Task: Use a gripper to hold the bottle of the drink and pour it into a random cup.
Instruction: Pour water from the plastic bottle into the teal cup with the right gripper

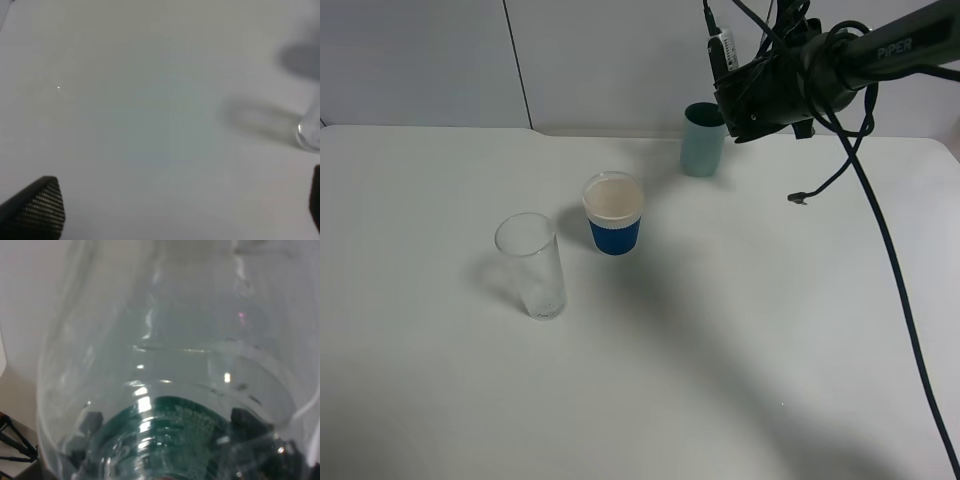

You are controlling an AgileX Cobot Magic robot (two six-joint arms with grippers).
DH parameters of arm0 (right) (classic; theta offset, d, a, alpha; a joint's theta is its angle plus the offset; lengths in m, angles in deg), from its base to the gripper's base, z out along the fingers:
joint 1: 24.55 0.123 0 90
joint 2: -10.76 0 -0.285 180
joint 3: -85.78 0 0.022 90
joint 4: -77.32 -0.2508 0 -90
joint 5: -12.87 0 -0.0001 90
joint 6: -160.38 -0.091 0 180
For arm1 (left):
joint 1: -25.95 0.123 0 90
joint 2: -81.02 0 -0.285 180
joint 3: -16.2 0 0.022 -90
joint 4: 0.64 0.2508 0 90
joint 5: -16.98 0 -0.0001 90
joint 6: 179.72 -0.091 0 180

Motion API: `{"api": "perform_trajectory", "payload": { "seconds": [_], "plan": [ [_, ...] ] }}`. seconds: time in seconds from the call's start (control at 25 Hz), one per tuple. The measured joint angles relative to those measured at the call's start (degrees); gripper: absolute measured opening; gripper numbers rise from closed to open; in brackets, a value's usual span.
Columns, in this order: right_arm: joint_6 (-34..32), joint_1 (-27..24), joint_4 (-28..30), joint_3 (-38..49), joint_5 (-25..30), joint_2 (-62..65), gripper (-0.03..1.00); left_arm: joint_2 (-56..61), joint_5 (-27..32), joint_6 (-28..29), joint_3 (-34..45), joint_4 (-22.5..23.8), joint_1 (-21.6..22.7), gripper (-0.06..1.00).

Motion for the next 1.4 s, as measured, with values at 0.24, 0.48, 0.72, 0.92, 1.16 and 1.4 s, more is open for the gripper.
{"api": "perform_trajectory", "payload": {
  "seconds": [0.24, 0.48, 0.72, 0.92, 1.16, 1.4],
  "plan": [
    [5.2, 0.51, 0.02, 0.0, 0.96, 0.0, 0.53, 0.0, 0.0, 0.0, 0.0, 0.0, 0.0, 0.99],
    [5.53, 0.51, 0.02, 0.0, 1.02, 0.0, 0.53, 0.0, 0.0, -0.04, 0.0, 0.32, 0.0, 0.99],
    [5.96, 0.51, 0.02, 0.0, 2.08, 0.0, 0.53, 0.0, 0.0, -0.04, 0.0, 0.38, 0.0, 0.99],
    [6.01, 0.51, 0.02, 0.0, 2.1, 0.0, 0.53, 0.0, 0.0, -0.04, 0.0, 0.38, 0.0, 0.99],
    [6.38, 0.51, 0.02, 0.0, 2.26, 0.0, 0.53, 0.0, 0.0, -0.04, 0.0, 0.38, 0.0, 0.99],
    [3.92, 0.51, 0.02, 0.0, 2.26, 0.0, 0.53, 0.0, 0.0, -0.04, 0.0, 0.38, 0.0, 0.99]
  ]
}}
